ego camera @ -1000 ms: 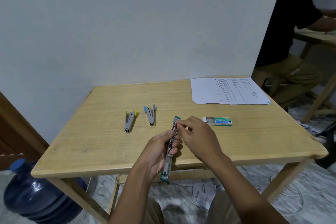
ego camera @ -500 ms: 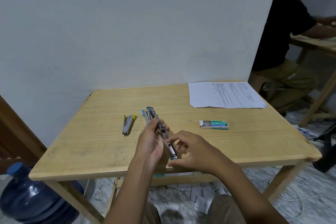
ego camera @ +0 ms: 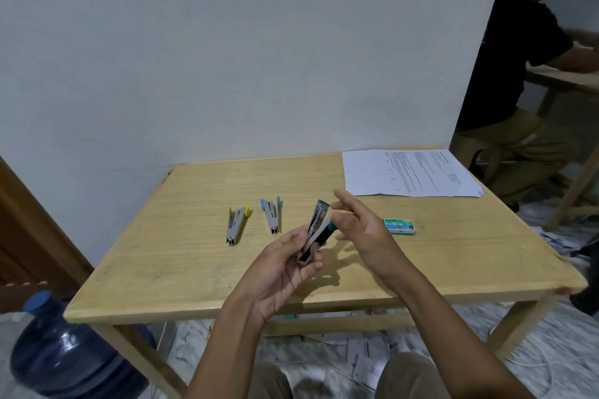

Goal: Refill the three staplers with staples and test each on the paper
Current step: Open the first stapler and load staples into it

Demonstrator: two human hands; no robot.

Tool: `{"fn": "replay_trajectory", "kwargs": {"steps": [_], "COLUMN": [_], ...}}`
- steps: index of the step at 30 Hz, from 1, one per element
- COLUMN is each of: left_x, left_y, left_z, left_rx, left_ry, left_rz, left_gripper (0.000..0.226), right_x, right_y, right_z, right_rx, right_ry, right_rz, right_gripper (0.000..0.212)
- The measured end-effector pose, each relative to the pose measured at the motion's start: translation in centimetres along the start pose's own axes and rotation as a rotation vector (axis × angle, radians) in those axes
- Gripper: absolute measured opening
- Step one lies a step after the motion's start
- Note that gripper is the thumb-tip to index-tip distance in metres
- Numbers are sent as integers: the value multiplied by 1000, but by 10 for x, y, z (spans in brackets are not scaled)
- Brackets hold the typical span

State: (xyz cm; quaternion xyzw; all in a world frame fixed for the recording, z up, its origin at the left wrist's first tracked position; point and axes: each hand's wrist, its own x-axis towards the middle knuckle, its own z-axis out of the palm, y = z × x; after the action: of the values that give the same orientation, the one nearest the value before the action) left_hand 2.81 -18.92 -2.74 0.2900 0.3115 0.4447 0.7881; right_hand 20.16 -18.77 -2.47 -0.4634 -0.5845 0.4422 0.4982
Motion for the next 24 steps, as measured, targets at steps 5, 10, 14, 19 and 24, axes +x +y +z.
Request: {"fn": "replay_trajectory", "kwargs": {"steps": [5, 10, 14, 19, 24], "left_x": [-3, -3, -2, 2, 13], "left_y": [0, -2, -3, -7, -9], "left_z": [1, 3, 1, 1, 10], "left_rx": [26, 74, 70, 80, 142], "left_ry": [-54, -91, -90, -87, -72], "left_rz": [-20, -1, 0, -23, -53], "left_gripper": [37, 39, 39, 31, 28], "right_x": [0, 3, 4, 6, 3], "right_y": [8, 8, 8, 8, 5], "right_z": [7, 17, 19, 20, 13], "right_rx": [267, 364, 359, 340, 334], "right_ry": [-26, 111, 135, 149, 206], "right_rz": [62, 69, 99, 124, 107], "right_gripper": [69, 52, 45, 39, 46]}}
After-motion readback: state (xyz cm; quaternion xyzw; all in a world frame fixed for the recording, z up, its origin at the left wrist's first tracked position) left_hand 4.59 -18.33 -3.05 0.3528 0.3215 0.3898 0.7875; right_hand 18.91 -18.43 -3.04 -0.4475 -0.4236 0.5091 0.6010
